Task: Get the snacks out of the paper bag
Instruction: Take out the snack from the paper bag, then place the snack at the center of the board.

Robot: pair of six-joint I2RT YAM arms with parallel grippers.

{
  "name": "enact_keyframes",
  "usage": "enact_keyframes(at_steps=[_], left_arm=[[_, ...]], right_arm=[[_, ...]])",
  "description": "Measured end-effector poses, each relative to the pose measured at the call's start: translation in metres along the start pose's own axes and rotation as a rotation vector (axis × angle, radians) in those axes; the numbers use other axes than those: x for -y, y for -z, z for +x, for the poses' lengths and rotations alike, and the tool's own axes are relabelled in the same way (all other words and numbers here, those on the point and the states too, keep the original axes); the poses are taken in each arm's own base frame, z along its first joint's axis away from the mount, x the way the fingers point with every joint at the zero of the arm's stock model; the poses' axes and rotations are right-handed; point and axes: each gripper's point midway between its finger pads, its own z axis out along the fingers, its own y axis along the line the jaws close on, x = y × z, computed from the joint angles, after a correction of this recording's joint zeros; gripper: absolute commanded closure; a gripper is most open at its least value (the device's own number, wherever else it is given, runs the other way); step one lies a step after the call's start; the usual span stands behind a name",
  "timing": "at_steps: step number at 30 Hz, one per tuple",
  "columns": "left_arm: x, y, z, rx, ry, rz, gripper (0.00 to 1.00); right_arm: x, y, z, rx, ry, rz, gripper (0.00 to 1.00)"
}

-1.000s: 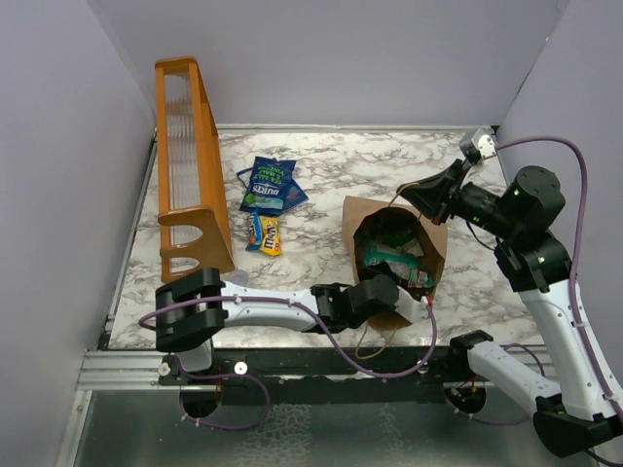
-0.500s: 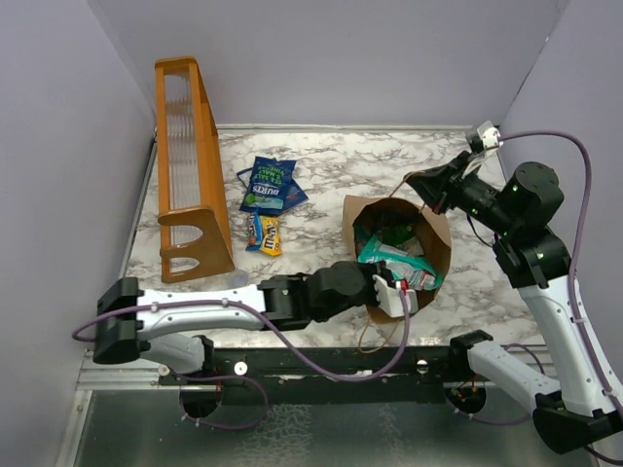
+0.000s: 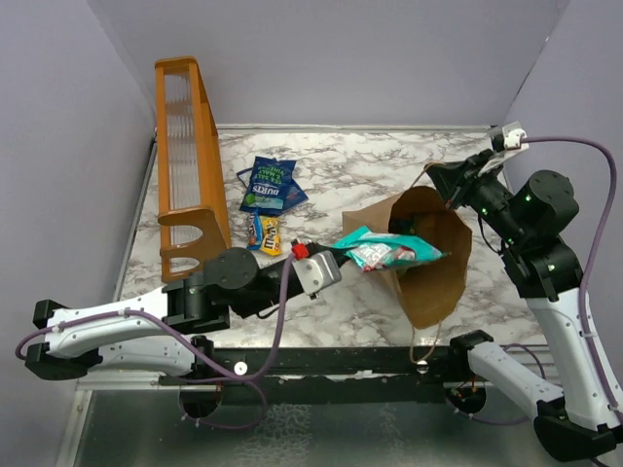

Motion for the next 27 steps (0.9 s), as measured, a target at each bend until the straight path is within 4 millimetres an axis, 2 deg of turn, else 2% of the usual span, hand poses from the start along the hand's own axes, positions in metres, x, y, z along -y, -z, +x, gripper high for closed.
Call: enact_keyframes(at_steps=[3, 5, 8, 11, 15, 17, 20, 23, 27], left_arm=[[-0.025, 0.009, -0.013, 0.013, 0.081, -0.125, 1.00], [-0.041, 0.014, -0.014, 0.005, 0.114, -0.217, 1.00], [-0.074, 0.021, -0.010, -0.037, 0.140, -0.400, 1.00], [-0.118, 0.022, 0.002, -0.111, 0.145, -0.589, 1.00], [-0.204, 0.032, 0.043, -0.241, 0.183, -0.841, 1.00], [-0.231, 0.035, 0.068, -0.311, 0.205, -0.915, 1.00], [-0.250, 0.025, 0.112, -0.424, 0.241, -0.948, 1.00], [-0.259, 0.013, 0.157, -0.539, 0.263, -0.948, 1.00], [-0.266, 0.006, 0.221, -0.713, 0.260, -0.955, 1.00]], right_arm=[[0.003, 0.009, -0.005, 0.018, 0.005, 0.029, 0.97], [0.003, 0.016, -0.008, 0.030, 0.011, 0.041, 0.97], [0.001, 0.028, -0.011, 0.052, 0.024, 0.047, 0.97], [-0.001, 0.034, -0.014, 0.068, 0.037, 0.045, 0.96], [-0.001, 0.035, -0.015, 0.071, 0.044, 0.045, 0.96], [0.000, 0.034, -0.015, 0.069, 0.043, 0.046, 0.97], [0.006, 0.025, -0.012, 0.049, 0.041, 0.068, 0.97], [0.018, 0.018, -0.014, 0.043, 0.048, 0.123, 0.98], [0.042, 0.004, -0.014, 0.024, 0.064, 0.232, 0.98]])
